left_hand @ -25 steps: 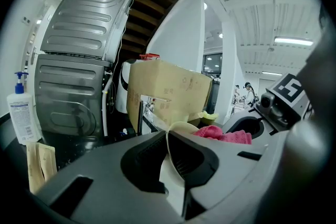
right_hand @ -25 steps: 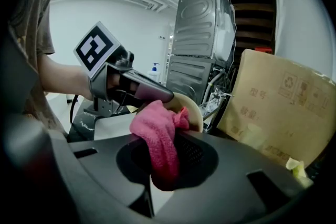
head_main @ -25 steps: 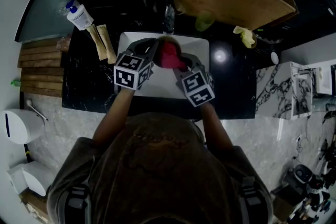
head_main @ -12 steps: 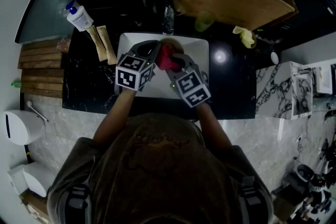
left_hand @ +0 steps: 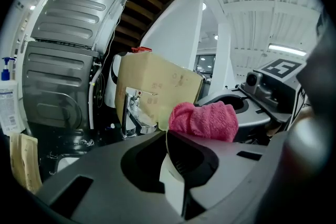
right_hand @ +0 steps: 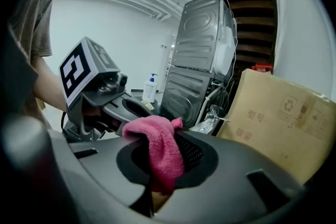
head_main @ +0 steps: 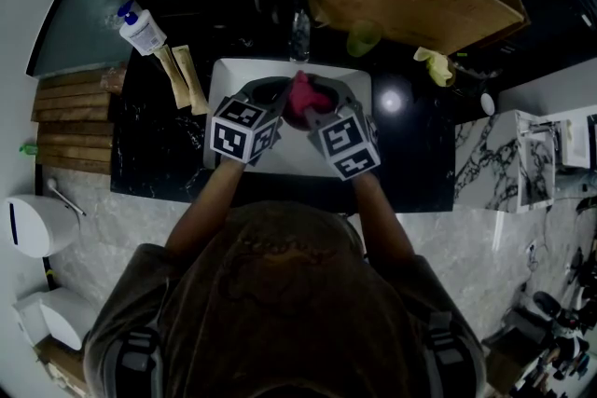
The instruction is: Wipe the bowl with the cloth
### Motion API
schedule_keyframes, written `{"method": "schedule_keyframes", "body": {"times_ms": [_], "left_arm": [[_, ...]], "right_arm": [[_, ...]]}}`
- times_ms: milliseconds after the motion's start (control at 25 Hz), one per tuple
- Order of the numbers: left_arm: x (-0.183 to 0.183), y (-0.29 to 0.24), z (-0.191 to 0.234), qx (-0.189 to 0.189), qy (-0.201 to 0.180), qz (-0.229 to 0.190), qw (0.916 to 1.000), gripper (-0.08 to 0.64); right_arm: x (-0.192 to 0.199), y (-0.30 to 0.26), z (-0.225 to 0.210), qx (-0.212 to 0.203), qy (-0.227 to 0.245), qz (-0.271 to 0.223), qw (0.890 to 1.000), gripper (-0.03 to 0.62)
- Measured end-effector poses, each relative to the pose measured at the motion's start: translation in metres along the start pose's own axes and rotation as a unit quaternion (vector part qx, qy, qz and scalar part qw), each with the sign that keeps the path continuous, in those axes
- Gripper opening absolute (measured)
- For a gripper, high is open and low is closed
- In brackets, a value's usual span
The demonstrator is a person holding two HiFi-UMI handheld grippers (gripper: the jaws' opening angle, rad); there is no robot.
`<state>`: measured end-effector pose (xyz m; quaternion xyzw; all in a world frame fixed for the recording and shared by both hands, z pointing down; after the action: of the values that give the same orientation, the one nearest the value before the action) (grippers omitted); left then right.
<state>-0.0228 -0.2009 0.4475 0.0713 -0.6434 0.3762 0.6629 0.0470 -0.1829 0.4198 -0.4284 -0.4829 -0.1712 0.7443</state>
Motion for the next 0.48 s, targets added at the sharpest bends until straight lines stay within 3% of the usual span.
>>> {"method": "schedule_keyframes", "body": {"times_ms": [320,480], "left_arm": [[-0.002,0.002,0.003,-0.006,-0.001,-0.006,1.0000,0.025],[-0.003,0.004,0.008,-0.015,0.001,-0.011,0.9998,0.025]], "right_arm": [[0.006,0.005,-0.021,0.051,0.019,0.021,0.998,0.041],[0.014,0.010,-0.027,0.058,0.005,0.033,0.998,0.043]]}}
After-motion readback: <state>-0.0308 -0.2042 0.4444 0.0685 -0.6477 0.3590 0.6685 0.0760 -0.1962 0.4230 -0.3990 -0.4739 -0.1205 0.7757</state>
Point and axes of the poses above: the fingertips, and each gripper's own axes: y backward along the fingers, z to its left, x out of its underside, the point moved 5 cm from there along y, backward along the fingers, and after that the axes turned 7 degrees about -x, right-handed, at the moved point
